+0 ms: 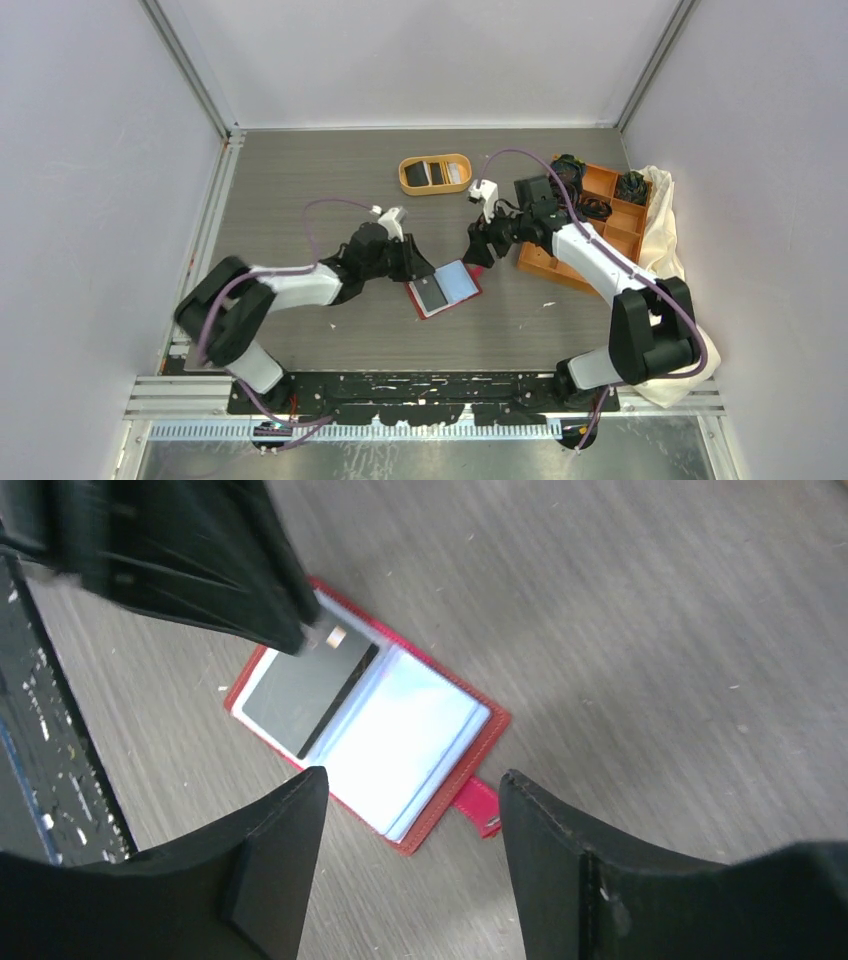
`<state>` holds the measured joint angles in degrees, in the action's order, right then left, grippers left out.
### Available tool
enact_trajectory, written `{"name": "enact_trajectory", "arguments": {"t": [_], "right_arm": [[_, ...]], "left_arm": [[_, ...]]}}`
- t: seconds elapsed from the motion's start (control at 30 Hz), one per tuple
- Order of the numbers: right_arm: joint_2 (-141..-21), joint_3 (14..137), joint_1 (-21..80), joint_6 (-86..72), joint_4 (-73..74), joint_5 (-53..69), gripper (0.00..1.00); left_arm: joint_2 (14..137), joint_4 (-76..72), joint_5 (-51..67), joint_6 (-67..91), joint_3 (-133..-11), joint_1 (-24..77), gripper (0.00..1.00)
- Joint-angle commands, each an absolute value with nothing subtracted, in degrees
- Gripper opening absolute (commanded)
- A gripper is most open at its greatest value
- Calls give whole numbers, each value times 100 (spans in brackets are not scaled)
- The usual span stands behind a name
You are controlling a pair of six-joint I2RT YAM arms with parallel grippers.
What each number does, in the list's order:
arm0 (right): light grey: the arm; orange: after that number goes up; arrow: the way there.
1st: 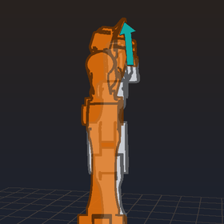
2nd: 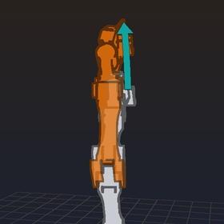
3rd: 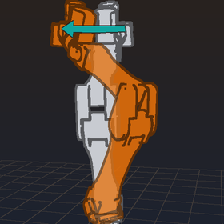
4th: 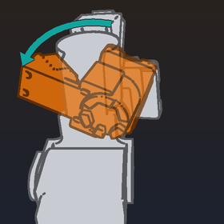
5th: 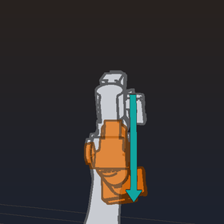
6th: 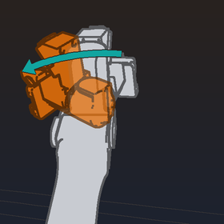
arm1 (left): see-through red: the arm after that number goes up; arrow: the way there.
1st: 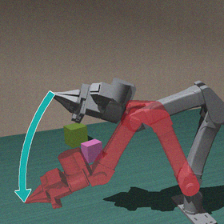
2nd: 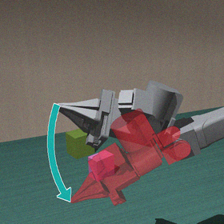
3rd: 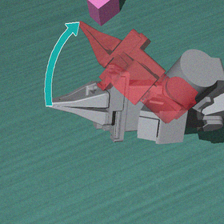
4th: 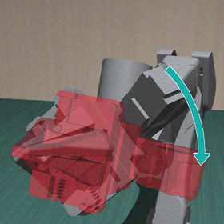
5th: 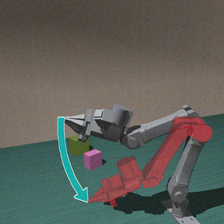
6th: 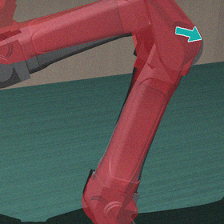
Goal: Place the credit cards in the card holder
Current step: Move the storage box to the center of the board.
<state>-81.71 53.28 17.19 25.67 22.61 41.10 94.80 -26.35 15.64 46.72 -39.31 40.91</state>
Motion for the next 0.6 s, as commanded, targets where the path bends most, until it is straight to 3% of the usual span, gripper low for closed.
{"name": "enact_trajectory", "arguments": {"t": [0.0,0.07,0.1,0.13,0.2,0.33,0.57], "right_arm": [[-7887,5952,1687,2306,2484,3541,72],[-7697,6048,1681,2366,2309,2887,85],[-7627,6107,1672,2318,2200,2661,97],[-7588,6115,1670,2055,1928,2396,99],[-7663,6177,1640,1316,1320,1907,99],[-8522,7336,1582,1007,1887,2722,98],[-11009,10148,1581,-466,3262,3559,76]], "left_arm": [[7897,-1539,391,3034,-4091,4069,28],[7452,-1071,80,2611,-4226,3964,49],[7276,-872,46,2486,-4314,3868,56],[7152,-674,44,2431,-4455,3723,64],[7004,-373,282,2504,-4695,3323,71],[7187,-21,1953,3158,-5400,2287,74],[7774,562,3384,3775,-6665,1239,73]]}}
